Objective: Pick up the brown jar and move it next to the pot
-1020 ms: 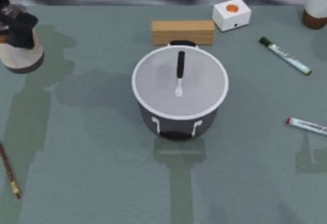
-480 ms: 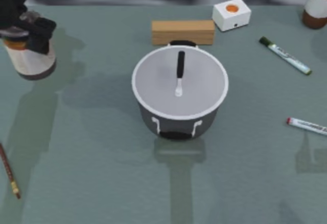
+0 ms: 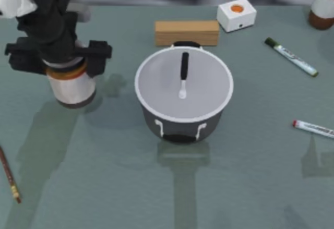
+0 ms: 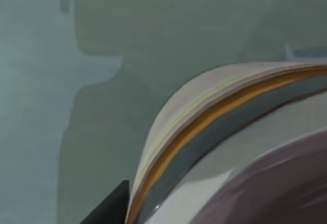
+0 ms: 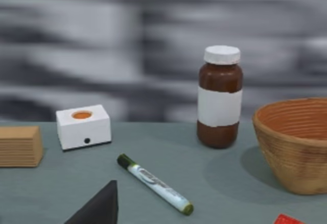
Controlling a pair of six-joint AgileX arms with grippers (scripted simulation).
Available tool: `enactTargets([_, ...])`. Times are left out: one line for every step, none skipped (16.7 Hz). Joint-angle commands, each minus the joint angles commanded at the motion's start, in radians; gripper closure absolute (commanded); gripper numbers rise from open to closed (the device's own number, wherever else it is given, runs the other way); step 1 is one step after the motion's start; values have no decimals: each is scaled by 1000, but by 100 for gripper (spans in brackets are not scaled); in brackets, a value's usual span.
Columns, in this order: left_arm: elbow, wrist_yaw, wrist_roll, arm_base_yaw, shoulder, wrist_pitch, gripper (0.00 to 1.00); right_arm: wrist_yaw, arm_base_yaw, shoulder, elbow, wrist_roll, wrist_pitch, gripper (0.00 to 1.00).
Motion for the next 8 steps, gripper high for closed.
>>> enactTargets([-31, -18, -52, -25, -13, 21, 100, 0, 0, 0, 0, 0, 0, 0])
enactTargets([-57, -34, -93, -45, -24, 39, 100, 0, 0, 0, 0, 0, 0, 0])
enactTargets([-78, -46, -124, -62, -34, 53, 100, 0, 0, 0, 0, 0, 0, 0])
enactTargets([-92, -55, -144, -74, -40, 62, 100, 0, 0, 0, 0, 0, 0, 0])
enactTargets([-99, -59, -153, -79, -43, 67, 100, 0, 0, 0, 0, 0, 0, 0])
enactTargets([-99, -59, -154, -80, -43, 67, 100, 0, 0, 0, 0, 0, 0, 0])
enactTargets([-99, -59, -154, -80, -43, 67, 100, 0, 0, 0, 0, 0, 0, 0])
enactTargets([-99, -59, -154, -80, -43, 67, 100, 0, 0, 0, 0, 0, 0, 0])
